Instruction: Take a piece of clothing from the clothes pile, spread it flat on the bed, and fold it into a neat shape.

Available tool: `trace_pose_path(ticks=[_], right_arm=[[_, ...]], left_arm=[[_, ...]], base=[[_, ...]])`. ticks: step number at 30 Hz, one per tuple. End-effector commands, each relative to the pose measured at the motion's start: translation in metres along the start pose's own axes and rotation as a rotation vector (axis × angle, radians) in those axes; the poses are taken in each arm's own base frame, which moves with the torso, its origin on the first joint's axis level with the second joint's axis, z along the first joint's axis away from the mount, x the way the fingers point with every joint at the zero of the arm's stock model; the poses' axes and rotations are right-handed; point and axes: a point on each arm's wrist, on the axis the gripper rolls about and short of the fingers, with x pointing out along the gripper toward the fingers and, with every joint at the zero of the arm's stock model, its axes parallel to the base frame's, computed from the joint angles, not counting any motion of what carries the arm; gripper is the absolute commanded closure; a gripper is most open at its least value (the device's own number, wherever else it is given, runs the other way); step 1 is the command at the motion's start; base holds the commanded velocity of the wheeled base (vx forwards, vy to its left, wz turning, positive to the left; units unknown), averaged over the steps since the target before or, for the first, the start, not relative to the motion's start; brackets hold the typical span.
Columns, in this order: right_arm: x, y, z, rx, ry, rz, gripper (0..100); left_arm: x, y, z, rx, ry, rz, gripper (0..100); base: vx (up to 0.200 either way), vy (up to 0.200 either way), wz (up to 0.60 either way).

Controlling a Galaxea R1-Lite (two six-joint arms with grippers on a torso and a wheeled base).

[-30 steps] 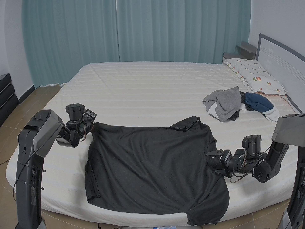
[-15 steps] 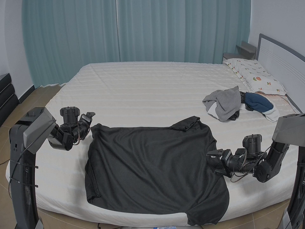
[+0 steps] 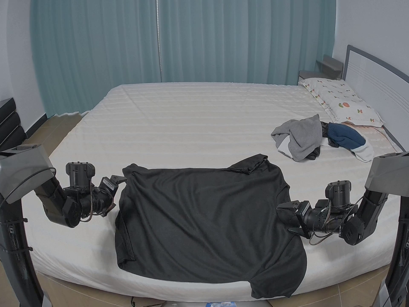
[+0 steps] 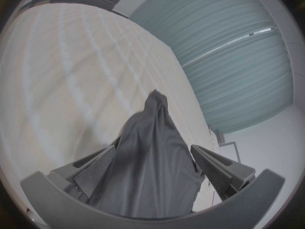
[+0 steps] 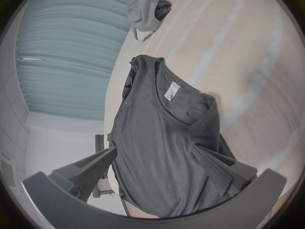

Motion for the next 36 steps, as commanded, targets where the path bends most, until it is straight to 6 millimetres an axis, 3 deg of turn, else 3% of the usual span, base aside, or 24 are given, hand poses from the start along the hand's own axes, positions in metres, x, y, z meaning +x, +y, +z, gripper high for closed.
trace_pose_path(ticks=[1, 7, 12, 17, 19, 26, 34, 36], right_arm=[[-0.001, -0.001, -0.002, 0.000, 0.004, -0.005, 0], [-0.001, -0.001, -0.002, -0.006, -0.002, 0.007, 0], [-0.001, -0.002, -0.003, -0.011, 0.000, 0.005, 0], [-0.001, -0.003, -0.003, -0.012, 0.000, 0.004, 0], [0.000, -0.004, -0.004, -0.015, 0.002, 0.000, 0], [0.000, -0.004, -0.004, -0.018, 0.003, 0.001, 0], [0.000, -0.004, -0.004, -0.025, 0.004, 0.000, 0], [0.000, -0.004, -0.004, -0.025, 0.004, 0.000, 0]], left_arm=[[-0.034, -0.003, -0.034, 0.147, 0.074, -0.003, 0], [-0.052, -0.001, -0.055, 0.242, 0.134, 0.009, 0], [-0.066, -0.017, -0.086, 0.262, 0.212, -0.046, 0], [-0.066, -0.022, -0.109, 0.277, 0.244, -0.036, 0], [-0.055, -0.016, -0.122, 0.299, 0.242, 0.015, 0], [-0.035, 0.007, -0.131, 0.318, 0.243, 0.128, 0], [-0.039, 0.019, -0.127, 0.326, 0.224, 0.188, 0], [-0.044, 0.031, -0.120, 0.392, 0.197, 0.245, 0]], base=[[0.000, 0.000, 0.00], [0.000, 0.000, 0.00], [0.000, 0.000, 0.00], [0.000, 0.000, 0.00], [0.000, 0.000, 0.00], [0.000, 0.000, 0.00], [0.000, 0.000, 0.00], [0.000, 0.000, 0.00]])
